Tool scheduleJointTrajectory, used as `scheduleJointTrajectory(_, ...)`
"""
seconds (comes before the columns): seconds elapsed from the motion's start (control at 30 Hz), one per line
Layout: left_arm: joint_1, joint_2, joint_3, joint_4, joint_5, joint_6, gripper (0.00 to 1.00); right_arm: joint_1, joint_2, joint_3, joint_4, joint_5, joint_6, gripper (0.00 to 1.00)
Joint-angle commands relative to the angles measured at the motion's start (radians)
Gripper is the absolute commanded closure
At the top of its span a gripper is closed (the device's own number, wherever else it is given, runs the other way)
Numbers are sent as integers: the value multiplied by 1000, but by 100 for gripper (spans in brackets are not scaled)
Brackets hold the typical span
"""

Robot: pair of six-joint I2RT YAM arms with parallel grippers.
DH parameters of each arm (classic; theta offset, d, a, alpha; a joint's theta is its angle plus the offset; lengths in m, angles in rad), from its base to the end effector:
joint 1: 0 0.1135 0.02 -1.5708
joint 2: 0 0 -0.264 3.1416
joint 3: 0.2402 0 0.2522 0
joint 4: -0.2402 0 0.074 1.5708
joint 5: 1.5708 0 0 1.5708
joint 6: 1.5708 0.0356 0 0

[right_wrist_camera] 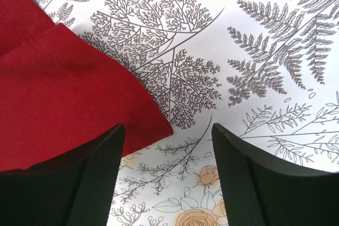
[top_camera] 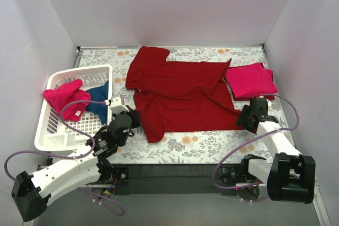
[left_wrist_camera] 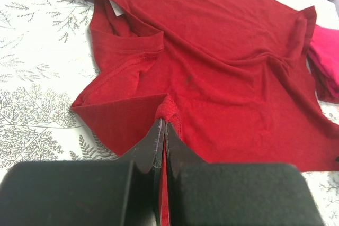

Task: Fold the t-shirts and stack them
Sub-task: Flatten the tshirt out

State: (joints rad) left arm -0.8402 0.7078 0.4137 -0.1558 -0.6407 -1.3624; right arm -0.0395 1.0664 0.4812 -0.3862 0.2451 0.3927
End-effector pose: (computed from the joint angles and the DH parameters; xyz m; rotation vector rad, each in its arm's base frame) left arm 0.1250 -0.1076 0.2270 -0.9064 1.8005 -0.8082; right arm 0.1905 -0.0162 0.1697 0.6305 2.4272 -0.1678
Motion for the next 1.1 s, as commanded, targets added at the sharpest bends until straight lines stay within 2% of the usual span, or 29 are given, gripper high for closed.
scheduleJointTrajectory(0.0, 6, -30, -9, 7, -2, 20, 100, -11, 21, 0, 30, -15, 15, 41)
scheduleJointTrajectory(0.13, 6, -42, -12, -2, -5, 17, 100, -11, 46, 4, 32, -21, 17, 49)
scheduleJointTrajectory(0.33, 6, -68, -16, -8, -8, 19, 100, -11, 61, 5, 30, -26, 15, 67)
scheduleJointTrajectory(0.5, 6, -68, -19, -10, -5, 22, 100, -11, 61, 7, 30, -12, 17, 91)
scheduleJointTrajectory(0.53, 6, -70, -19, -11, -5, 22, 100, -11, 61, 10, 30, -10, 14, 99)
scheduleJointTrajectory(0.73, 6, -76, -32, 24, -13, 42, 100, -11, 41, 42, 21, -59, -8, 99)
scheduleJointTrajectory(0.87, 6, -79, -27, 39, 33, 42, 100, -8, -61, 36, -9, -110, -35, 99)
scheduleJointTrajectory(1.07, 6, -178, -26, 10, 42, 42, 100, 20, -187, 53, -37, -224, -55, 99)
